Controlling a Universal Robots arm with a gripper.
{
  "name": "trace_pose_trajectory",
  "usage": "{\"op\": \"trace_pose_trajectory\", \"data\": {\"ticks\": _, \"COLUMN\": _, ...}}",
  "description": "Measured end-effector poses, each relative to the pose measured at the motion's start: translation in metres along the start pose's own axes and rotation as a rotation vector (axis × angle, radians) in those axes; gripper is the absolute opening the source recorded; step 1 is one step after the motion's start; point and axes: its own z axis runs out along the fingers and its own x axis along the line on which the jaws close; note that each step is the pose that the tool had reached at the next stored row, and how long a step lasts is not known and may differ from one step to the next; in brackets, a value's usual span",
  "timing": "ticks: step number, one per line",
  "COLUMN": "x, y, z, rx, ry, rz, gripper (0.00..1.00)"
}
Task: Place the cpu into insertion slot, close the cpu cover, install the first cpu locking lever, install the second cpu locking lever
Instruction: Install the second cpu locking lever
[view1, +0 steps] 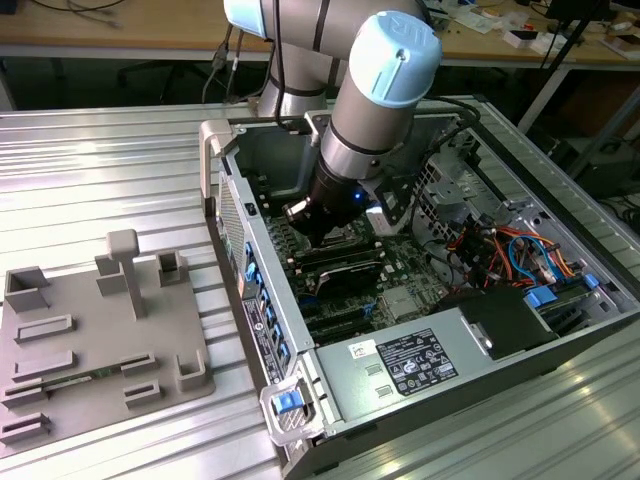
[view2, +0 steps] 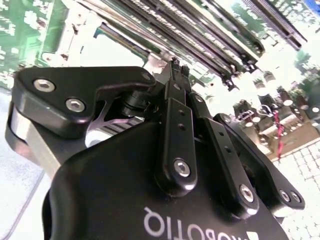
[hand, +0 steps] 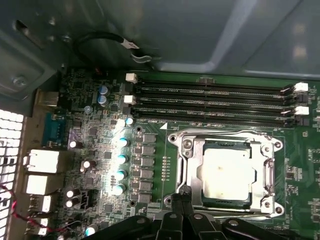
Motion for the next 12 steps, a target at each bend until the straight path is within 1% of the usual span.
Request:
{"op": "trace_pose_trajectory", "data": {"ticks": 1, "x": -0.0001, "y": 0.0015, "z": -0.0001, "rx": 0.0041, "ry": -0.0060, "rz": -0.001, "gripper": 0.11}}
{"op": "trace_pose_trajectory", "data": {"ticks": 2, "x": -0.0003, "y": 0.0034, "z": -0.0016, "rx": 0.0084, "ry": -0.0104, "rz": -0.002, "gripper": 0.11}}
{"op": "trace_pose_trajectory", "data": {"ticks": 3, "x": -0.0003, "y": 0.0045, "z": -0.0042, "rx": 0.0110, "ry": -0.0117, "rz": -0.003, "gripper": 0.11}}
{"op": "trace_pose_trajectory", "data": {"ticks": 6, "x": -0.0005, "y": 0.0065, "z": -0.0074, "rx": 0.0140, "ry": -0.0135, "rz": -0.004, "gripper": 0.11}}
{"op": "trace_pose_trajectory", "data": {"ticks": 12, "x": -0.0005, "y": 0.0066, "z": -0.0075, "rx": 0.0150, "ry": -0.0138, "rz": -0.004, "gripper": 0.11}}
